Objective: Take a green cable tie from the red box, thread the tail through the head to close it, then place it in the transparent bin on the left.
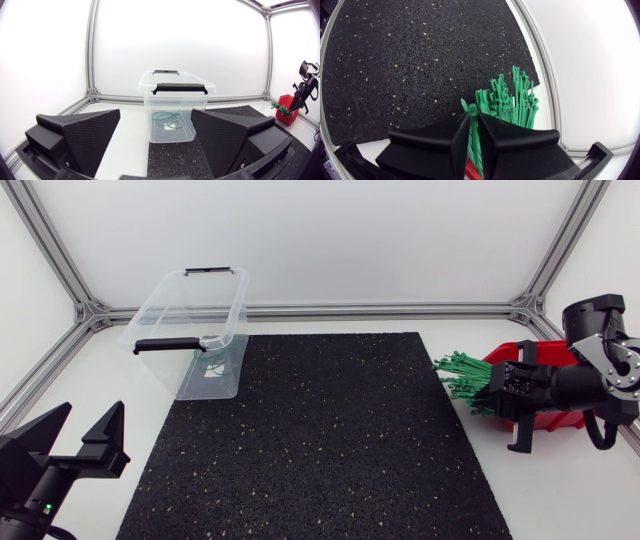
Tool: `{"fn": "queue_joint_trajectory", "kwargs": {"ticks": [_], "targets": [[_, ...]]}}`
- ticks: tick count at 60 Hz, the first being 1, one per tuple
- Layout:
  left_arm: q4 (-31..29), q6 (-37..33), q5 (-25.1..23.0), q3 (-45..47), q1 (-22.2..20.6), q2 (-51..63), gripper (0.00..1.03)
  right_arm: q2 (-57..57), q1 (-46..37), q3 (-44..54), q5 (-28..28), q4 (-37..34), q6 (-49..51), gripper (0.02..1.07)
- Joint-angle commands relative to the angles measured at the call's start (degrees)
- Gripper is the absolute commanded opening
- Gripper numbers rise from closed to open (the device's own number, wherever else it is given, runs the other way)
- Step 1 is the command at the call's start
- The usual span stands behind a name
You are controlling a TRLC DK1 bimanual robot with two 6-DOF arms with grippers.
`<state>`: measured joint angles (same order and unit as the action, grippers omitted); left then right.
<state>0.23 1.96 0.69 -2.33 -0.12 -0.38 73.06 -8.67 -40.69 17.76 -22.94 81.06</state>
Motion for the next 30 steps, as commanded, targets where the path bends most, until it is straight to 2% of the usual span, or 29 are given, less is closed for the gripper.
{"fn": "queue_joint_trajectory", "kwargs": {"ticks": [1, 6, 8, 30], "targets": [[-1.5, 1.2, -0.2, 2.2, -0.3, -0.1, 0.99, -0.4, 0.4, 0.0, -0.1, -1.2, 1.2, 0.13], [-1.5, 1.2, -0.2, 2.2, -0.3, -0.1, 0.99, -0.5, 0.4, -0.5, -0.1, -2.3, 1.4, 0.12], [-1.5, 1.2, -0.2, 2.2, -0.3, -0.1, 0.99, -0.6, 0.4, -0.8, 0.0, -2.8, 1.5, 0.07], [-1.5, 1.2, -0.2, 2.2, -0.3, -0.1, 0.99, -2.4, -0.3, -4.1, 0.8, -6.4, 1.6, 0.08]]}}
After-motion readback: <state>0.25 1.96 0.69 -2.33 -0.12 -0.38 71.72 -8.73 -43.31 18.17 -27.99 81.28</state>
